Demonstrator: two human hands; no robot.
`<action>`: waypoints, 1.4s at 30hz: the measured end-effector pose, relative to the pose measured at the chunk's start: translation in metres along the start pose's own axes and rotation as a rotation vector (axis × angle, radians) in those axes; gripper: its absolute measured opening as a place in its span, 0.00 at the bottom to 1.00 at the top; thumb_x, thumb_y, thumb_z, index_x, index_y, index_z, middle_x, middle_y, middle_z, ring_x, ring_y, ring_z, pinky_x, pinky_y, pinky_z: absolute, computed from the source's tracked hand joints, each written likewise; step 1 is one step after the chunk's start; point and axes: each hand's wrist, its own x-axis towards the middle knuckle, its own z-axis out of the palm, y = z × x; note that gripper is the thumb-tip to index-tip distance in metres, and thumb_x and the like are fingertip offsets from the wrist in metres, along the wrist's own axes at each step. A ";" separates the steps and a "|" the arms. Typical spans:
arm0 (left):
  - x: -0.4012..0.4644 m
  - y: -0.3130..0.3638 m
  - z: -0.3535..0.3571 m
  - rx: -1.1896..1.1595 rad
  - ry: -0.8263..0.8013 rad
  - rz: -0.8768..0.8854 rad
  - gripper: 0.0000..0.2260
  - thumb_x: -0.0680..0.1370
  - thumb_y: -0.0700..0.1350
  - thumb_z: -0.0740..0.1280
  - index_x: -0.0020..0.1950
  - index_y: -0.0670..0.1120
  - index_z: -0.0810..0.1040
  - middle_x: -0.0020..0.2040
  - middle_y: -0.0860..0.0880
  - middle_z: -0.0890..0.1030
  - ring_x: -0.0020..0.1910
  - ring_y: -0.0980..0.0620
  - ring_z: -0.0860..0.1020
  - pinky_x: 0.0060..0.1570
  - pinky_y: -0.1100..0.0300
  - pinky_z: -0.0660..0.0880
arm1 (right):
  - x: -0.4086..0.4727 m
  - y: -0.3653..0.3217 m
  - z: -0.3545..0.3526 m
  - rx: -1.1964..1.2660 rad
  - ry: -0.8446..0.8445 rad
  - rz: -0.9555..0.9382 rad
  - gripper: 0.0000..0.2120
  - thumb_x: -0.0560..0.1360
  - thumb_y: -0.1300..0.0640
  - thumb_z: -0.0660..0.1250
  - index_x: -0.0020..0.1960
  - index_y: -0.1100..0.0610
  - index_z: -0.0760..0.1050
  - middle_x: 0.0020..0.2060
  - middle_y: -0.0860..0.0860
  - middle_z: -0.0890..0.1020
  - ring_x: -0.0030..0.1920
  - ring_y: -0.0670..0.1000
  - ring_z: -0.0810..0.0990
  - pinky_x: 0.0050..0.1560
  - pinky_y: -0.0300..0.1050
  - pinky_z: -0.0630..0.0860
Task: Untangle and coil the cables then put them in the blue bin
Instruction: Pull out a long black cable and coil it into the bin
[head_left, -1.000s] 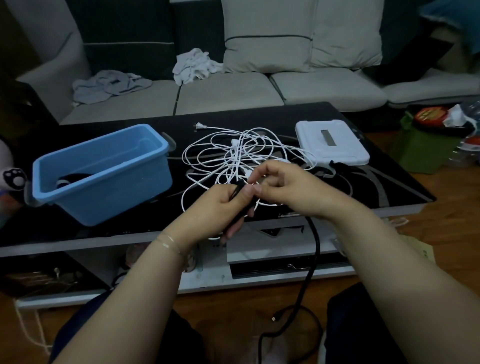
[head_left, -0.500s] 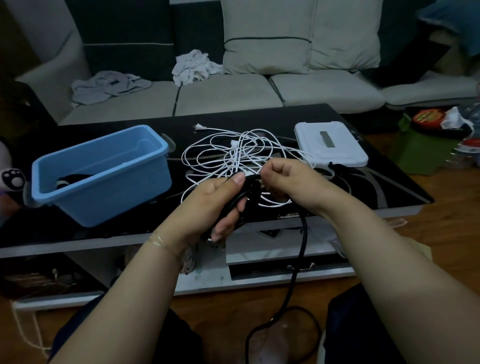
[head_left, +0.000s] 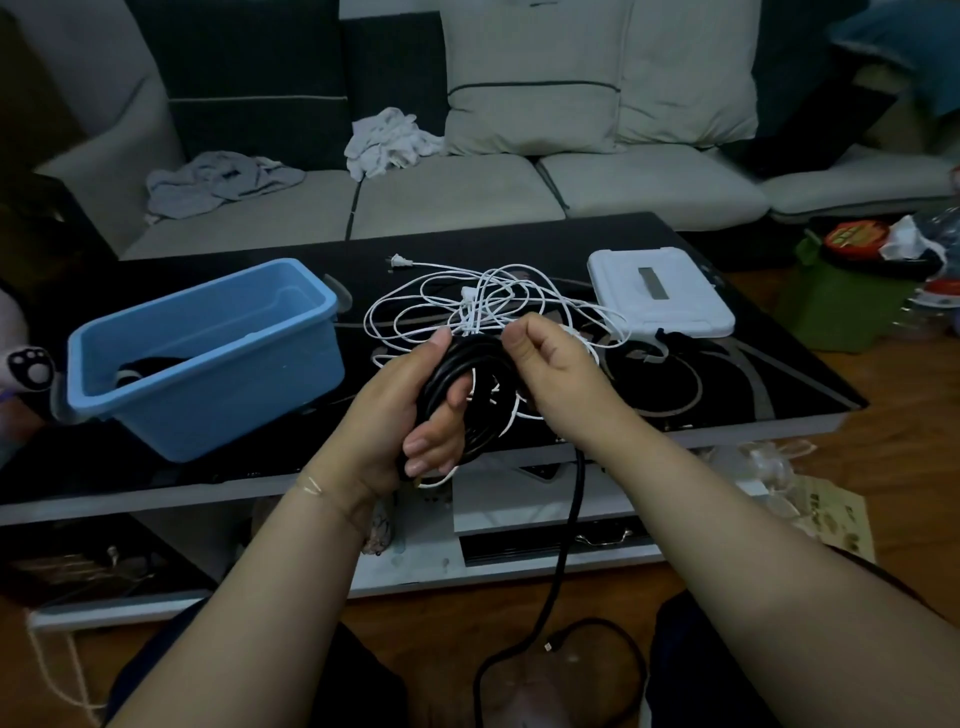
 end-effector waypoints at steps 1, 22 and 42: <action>0.000 0.001 0.001 -0.014 0.008 0.009 0.24 0.80 0.58 0.53 0.30 0.47 0.73 0.15 0.53 0.61 0.11 0.56 0.59 0.18 0.68 0.62 | -0.002 0.000 0.003 0.021 0.003 0.022 0.14 0.77 0.44 0.57 0.39 0.51 0.68 0.29 0.45 0.67 0.29 0.42 0.64 0.31 0.37 0.64; 0.013 0.008 -0.003 -0.374 0.436 0.255 0.24 0.80 0.64 0.52 0.43 0.45 0.73 0.20 0.54 0.62 0.16 0.58 0.61 0.21 0.68 0.65 | -0.030 0.012 0.048 -0.204 -0.250 0.183 0.15 0.82 0.58 0.53 0.68 0.59 0.64 0.40 0.49 0.75 0.42 0.50 0.77 0.47 0.51 0.75; 0.023 0.003 -0.030 -0.048 0.427 0.402 0.10 0.85 0.46 0.53 0.48 0.44 0.70 0.36 0.52 0.76 0.33 0.54 0.74 0.43 0.59 0.74 | -0.040 0.002 0.033 -0.735 -0.271 0.085 0.16 0.83 0.54 0.54 0.69 0.52 0.68 0.55 0.55 0.80 0.52 0.59 0.77 0.42 0.47 0.70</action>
